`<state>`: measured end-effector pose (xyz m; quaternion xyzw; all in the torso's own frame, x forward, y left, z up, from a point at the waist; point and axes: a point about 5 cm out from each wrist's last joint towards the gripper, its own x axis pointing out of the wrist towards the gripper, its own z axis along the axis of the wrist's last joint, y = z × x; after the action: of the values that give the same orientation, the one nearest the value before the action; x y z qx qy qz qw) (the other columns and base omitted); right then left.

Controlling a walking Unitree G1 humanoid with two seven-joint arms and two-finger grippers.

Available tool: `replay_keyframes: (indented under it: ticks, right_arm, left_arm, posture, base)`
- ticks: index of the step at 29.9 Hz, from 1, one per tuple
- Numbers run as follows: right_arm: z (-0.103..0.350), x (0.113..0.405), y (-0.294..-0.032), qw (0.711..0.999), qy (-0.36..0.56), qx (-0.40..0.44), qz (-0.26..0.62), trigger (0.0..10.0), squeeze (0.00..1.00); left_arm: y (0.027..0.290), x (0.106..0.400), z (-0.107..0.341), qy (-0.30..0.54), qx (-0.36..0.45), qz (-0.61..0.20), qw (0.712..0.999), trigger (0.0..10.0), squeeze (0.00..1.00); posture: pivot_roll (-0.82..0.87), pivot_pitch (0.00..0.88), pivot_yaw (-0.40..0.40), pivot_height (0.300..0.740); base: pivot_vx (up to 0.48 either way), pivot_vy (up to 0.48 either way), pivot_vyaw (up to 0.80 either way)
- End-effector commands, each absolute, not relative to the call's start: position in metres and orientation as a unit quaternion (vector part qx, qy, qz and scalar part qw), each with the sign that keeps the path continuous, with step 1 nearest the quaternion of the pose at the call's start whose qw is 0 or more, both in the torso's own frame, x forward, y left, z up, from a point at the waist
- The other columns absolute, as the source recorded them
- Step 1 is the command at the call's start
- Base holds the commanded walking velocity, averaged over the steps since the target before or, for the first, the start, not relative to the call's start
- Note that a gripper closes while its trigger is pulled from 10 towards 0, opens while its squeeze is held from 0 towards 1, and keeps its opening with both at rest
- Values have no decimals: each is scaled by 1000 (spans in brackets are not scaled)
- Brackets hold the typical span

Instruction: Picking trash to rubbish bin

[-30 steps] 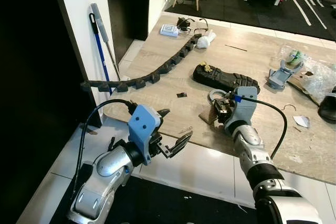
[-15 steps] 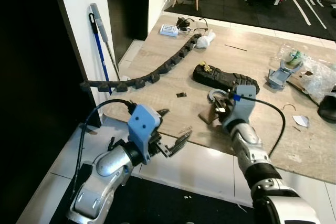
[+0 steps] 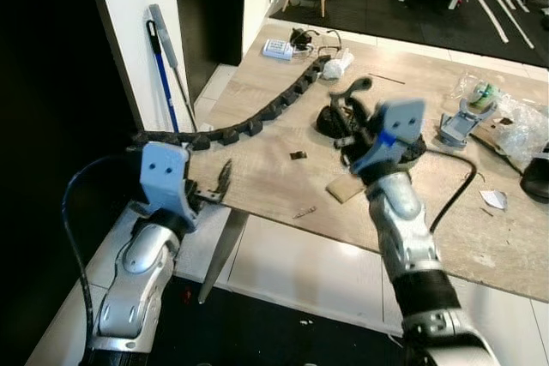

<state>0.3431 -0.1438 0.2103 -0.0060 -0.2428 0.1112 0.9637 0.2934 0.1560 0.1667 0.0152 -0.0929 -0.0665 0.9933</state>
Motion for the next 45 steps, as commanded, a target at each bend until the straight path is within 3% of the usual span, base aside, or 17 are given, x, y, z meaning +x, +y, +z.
replay_keyframes:
  ticks: [1,45]
  right_arm:
    - [208,338,-151,966,-241,-2,90,10000,0]
    - [194,334,-150,981,-176,-36,71,10000,0]
  left_arm:
    - [159,294,162,-89,13,-49,995,10000,0]
    - [140,298,165,-95,36,-66,993,10000,0]
  posture:
    - [22,141,-35,740]
    - [17,148,-43,740]
  base:
    - [0,0,-800]
    - [0,0,-800]
